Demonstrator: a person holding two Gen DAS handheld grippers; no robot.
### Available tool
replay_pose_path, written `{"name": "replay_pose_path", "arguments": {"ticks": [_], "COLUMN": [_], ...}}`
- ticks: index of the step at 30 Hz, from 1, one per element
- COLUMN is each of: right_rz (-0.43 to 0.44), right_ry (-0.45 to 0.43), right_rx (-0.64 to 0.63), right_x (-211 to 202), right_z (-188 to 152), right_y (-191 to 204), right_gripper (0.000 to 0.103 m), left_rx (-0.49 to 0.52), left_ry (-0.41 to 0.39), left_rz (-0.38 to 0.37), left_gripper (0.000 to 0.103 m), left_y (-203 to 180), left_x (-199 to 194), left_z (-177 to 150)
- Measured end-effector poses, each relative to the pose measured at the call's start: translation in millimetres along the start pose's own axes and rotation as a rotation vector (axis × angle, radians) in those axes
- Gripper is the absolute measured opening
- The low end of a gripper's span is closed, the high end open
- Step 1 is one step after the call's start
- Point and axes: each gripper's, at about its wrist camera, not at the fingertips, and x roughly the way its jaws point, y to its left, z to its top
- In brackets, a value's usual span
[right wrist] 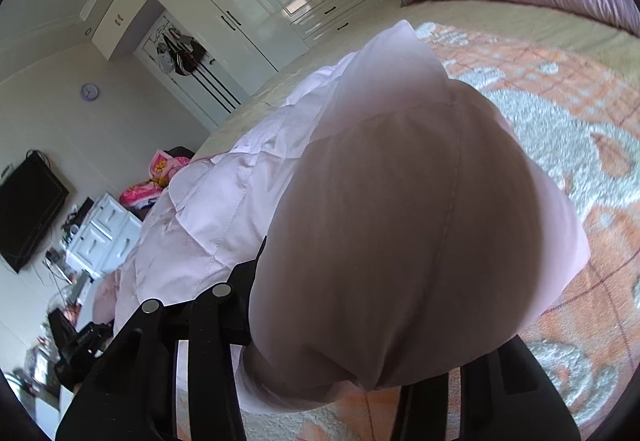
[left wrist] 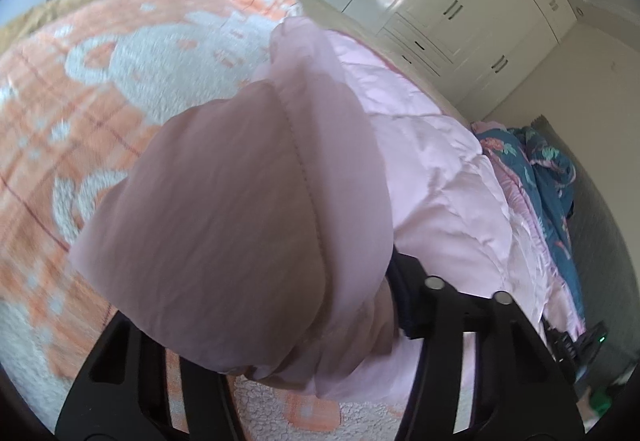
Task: Fold large clothes
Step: 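Fold the lifted jacket half over onto itself with both tools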
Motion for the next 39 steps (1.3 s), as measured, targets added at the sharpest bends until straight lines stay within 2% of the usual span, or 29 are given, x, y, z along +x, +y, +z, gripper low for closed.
{"name": "replay_pose_path", "arguments": {"ticks": [9, 11, 22, 28, 39], "right_rz": [-0.039, -0.039, -0.050, -0.052, -0.066], "right_ry": [-0.015, -0.025, -0.098, -0.099, -0.080], "right_rx": [-0.099, -0.120, -0.302, -0.334, -0.344], "right_x": [-6.1, -9.5, -44.5, -62.9, -100.6], "right_z": [-0.7, -0.9, -1.8, -7.3, -33.6], "right_y": [17.5, 22.2, 63.6, 68.9, 70.3], "right_gripper": [0.036, 0.035, 0.031, 0.030, 0.030], "left_rx": [0.101, 0.130, 0.177, 0.193, 0.214], "left_ry": [-0.042, -0.043, -0.117, -0.136, -0.106], "left_rz": [0.030, 0.047, 0.041, 0.036, 0.061], "left_gripper": [0.032, 0.031, 0.030, 0.030, 0.030], "left_y": [-17.8, -23.6, -39.3, -38.9, -35.5], "left_x": [-13.3, -16.9, -54.8, -74.3, -109.2], "left_z": [7.8, 9.1, 15.1, 10.5, -18.2]}}
